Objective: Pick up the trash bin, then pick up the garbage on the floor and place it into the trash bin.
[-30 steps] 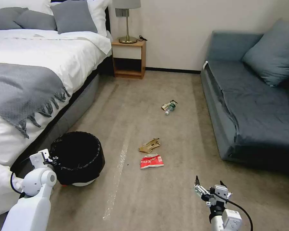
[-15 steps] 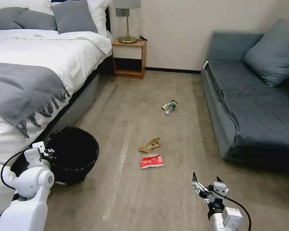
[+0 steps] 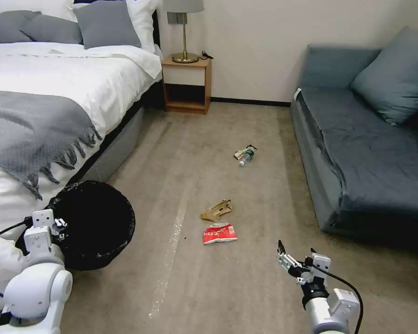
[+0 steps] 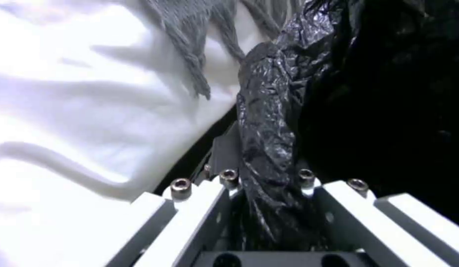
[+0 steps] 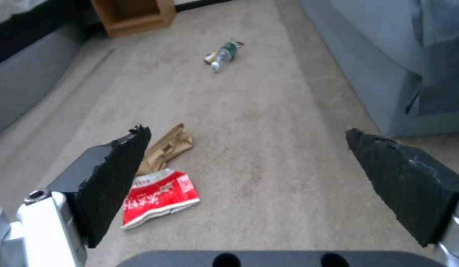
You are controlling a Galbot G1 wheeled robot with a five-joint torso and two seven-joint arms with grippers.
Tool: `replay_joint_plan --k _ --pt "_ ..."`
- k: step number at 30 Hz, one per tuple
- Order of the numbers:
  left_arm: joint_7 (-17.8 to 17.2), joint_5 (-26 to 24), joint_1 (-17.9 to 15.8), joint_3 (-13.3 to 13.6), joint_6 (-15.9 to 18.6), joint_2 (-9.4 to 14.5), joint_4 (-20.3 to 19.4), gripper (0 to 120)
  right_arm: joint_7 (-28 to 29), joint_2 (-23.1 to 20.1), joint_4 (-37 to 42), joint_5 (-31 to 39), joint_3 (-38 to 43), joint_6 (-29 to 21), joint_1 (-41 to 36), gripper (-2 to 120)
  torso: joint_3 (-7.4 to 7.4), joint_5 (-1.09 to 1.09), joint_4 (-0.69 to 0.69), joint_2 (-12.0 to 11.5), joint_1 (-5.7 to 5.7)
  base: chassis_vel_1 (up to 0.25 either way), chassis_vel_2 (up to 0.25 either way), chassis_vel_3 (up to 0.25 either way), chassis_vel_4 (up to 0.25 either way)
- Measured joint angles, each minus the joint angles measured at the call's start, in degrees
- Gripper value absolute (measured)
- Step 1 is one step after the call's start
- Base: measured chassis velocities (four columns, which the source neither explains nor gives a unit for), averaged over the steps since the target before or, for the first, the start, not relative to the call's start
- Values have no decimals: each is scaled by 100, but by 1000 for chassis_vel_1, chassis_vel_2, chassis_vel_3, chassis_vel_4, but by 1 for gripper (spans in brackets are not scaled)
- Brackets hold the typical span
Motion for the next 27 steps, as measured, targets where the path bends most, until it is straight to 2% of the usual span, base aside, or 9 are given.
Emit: replay_joint_plan --k 4,11,18,27 --pt "64 268 164 -5 -83 -115 -115 4 3 -96 -40 130 1 -14 75 100 0 0 0 0 0 0 0 0 0" --pt "105 457 344 -58 -198 -240 -231 4 3 -186 -93 354 -41 -80 209 100 0 0 0 0 0 0 0 0 0" --pt "108 606 285 49 -217 -269 -232 4 35 -184 -172 459 -40 -112 220 100 0 0 0 0 0 0 0 0 0" --pt "108 644 132 171 -226 -176 -65 4 54 -198 -211 493 -12 -126 245 100 0 -1 0 0 0 0 0 0 0"
